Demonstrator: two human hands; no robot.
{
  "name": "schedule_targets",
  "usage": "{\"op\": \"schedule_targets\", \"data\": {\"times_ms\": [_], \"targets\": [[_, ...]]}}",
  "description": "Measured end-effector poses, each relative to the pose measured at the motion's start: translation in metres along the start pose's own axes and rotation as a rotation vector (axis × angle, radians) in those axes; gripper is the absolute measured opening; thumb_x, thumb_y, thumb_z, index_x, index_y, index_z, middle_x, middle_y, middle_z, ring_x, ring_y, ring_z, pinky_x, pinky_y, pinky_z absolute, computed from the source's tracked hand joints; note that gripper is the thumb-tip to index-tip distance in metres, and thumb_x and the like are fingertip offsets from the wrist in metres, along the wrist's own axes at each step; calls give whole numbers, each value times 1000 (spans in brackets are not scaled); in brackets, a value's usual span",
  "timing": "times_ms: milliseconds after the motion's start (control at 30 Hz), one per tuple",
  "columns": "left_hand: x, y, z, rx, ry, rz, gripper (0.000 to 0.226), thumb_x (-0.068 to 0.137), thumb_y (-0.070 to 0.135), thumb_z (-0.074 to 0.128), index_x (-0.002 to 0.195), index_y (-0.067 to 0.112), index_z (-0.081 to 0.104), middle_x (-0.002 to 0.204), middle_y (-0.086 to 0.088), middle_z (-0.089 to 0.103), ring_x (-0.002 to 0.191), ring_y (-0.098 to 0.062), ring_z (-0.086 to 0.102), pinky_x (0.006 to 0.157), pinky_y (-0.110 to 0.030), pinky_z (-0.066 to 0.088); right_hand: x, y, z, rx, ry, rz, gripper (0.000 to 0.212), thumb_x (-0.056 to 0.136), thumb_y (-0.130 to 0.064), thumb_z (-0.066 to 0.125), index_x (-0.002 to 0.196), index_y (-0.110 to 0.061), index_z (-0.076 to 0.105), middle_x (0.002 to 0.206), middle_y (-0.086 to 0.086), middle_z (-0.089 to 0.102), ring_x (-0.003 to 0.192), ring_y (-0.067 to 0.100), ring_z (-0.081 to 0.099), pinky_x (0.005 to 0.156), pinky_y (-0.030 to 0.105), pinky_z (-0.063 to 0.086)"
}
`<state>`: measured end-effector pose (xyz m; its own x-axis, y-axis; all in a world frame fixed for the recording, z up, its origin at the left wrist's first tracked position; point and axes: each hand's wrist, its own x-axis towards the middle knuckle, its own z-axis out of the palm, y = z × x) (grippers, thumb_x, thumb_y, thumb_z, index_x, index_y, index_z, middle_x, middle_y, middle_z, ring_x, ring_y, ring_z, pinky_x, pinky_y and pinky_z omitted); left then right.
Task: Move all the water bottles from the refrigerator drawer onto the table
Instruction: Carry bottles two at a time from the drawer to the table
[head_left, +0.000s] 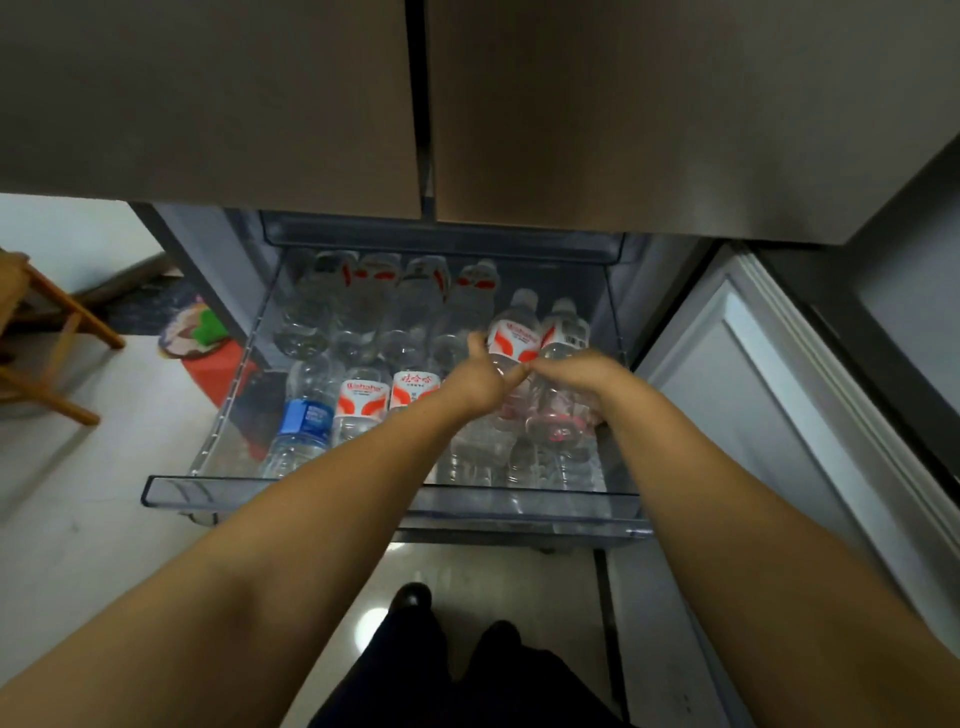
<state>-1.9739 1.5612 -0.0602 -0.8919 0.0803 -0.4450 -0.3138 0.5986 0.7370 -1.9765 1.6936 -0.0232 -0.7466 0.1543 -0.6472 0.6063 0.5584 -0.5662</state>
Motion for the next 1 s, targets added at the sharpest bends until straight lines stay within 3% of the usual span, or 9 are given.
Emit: {"op": "schedule_targets", "data": {"times_ms": [133, 233, 300, 400, 500, 700, 833, 900, 1000], "targets": [[-8, -12, -16, -255, -152, 69, 81, 83, 45, 67, 146, 26, 19, 133, -6, 51, 117, -28, 55, 101, -43, 46, -22, 15, -14, 415, -247, 128, 40, 87, -24, 65, 121, -6, 58, 103, 14, 69, 93, 30, 69, 88, 50, 53], [-12, -9, -29, -491, -293, 31, 62, 84, 33, 70, 137, 21, 39, 120, -9, 62, 102, -25, 64, 88, -42, 54, -40, 32, -18, 760, -290, 83, 33, 89, -18, 62, 119, -6, 61, 102, 18, 72, 88, 32, 72, 85, 52, 54], [-19, -8, -41, -551, -397, -1, 51, 85, 33, 69, 128, 16, 49, 108, -10, 68, 92, -24, 69, 83, -42, 57, -51, 40, -12, 901, -318, 1, 48, 80, -16, 66, 126, -7, 58, 107, 17, 70, 93, 31, 71, 84, 51, 53], [-33, -8, -60, -649, -561, -95, 32, 89, 34, 62, 110, 11, 60, 91, -8, 69, 77, -21, 68, 76, -35, 57, -72, 40, -1, 1054, -375, -141, 86, 45, -16, 88, 125, -8, 59, 108, 16, 69, 92, 30, 71, 80, 48, 56], [-43, -11, -77, -736, -660, -156, 33, 87, 40, 61, 102, 10, 63, 87, -8, 68, 73, -20, 66, 72, -32, 56, -96, 38, 16, 1188, -382, -269, 86, 28, -13, 92, 109, -7, 65, 96, 15, 72, 83, 28, 73, 72, 44, 59], [-67, -21, -88, -794, -907, -135, 44, 85, 42, 59, 114, 9, 60, 90, -9, 69, 75, -21, 70, 74, -32, 59, -137, 64, 60, 1380, -220, -466, 94, 41, -21, 93, 125, -9, 55, 110, 14, 67, 99, 29, 68, 86, 46, 55], [-87, -22, -81, -817, -1116, -147, 61, 81, 48, 62, 128, 10, 56, 107, -11, 65, 92, -24, 66, 91, -40, 54, -162, 77, 78, 1543, -118, -439, 100, 61, -45, 87, 144, -12, 42, 123, 14, 58, 110, 31, 61, 96, 49, 48], [-99, -19, -72, -803, -1197, -125, 65, 81, 52, 63, 131, 12, 53, 112, -11, 61, 96, -24, 64, 94, -42, 51, -179, 86, 85, 1574, -25, -409, 87, 67, -52, 78, 138, -11, 47, 114, 15, 63, 102, 30, 64, 92, 47, 51], [-117, -10, -57, -703, -1233, -31, 62, 70, 52, 73, 116, 11, 64, 101, -10, 66, 88, -24, 66, 87, -38, 54, -208, 100, 90, 1591, 126, -373, 50, 74, -45, 64, 106, -6, 63, 85, 13, 71, 75, 26, 71, 74, 38, 59]]}}
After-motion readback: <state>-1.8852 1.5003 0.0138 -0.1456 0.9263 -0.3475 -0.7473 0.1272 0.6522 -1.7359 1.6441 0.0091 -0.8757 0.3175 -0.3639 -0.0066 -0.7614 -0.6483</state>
